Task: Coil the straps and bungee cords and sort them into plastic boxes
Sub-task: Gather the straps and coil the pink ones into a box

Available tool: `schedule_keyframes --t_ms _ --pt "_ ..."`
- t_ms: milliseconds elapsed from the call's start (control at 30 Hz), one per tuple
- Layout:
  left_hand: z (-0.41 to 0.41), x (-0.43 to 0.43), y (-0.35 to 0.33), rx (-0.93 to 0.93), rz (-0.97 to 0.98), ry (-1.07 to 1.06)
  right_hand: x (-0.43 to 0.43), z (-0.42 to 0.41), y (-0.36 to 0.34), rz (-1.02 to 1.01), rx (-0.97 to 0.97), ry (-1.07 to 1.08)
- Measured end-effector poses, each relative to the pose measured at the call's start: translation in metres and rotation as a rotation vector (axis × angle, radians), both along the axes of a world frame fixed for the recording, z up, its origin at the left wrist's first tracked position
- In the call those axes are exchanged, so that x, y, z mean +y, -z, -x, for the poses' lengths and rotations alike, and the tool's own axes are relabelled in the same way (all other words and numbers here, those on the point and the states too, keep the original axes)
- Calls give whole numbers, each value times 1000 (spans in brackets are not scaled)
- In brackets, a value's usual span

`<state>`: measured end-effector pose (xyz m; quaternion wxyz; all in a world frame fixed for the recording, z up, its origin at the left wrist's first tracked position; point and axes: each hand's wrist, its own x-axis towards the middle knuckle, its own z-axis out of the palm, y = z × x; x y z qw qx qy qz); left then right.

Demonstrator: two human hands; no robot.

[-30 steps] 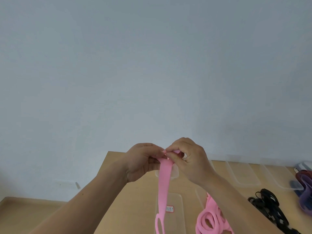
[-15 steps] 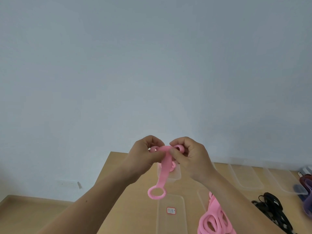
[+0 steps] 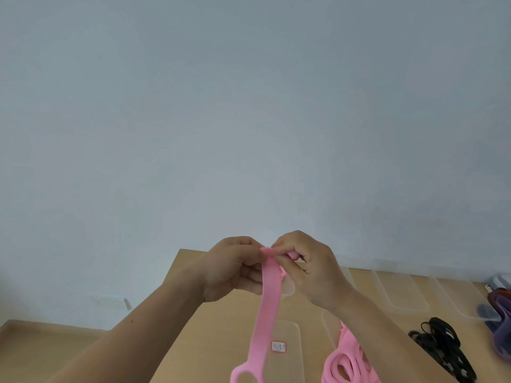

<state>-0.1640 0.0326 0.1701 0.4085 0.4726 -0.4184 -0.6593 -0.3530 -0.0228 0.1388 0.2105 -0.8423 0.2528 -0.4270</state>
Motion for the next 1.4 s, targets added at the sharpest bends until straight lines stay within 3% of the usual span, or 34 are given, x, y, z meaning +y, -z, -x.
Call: schedule_keyframes --t_ms 133,267,400,500,600,733,933,1067,1200,1400 --pt "4 -4 3 123 -79 -47 -2 1 2 99 11 0" --pt "5 -5 5 139 -28 -137 -5 3 5 38 7 -55" --pt "4 -4 7 124 56 -161 -6 4 5 -164 -88 -97" --pt "3 -5 9 5 183 -215 -4 0 1 -374 -149 -101" --pt "3 -6 11 -153 331 -232 -8 -5 -2 -573 -142 -28" --pt "1 -3 13 -224 394 -227 -10 -6 -4 -701 -111 -74" --pt "-3 -1 10 13 163 -199 -5 -12 -8 -634 -209 -32" --pt "-6 0 8 20 93 -95 -2 -12 -10 -611 -208 -46" --pt "-6 0 8 61 36 -51 -3 -8 -7 -557 -130 -40" --pt "-4 0 10 155 -9 1 -2 -3 0 -322 -36 9"
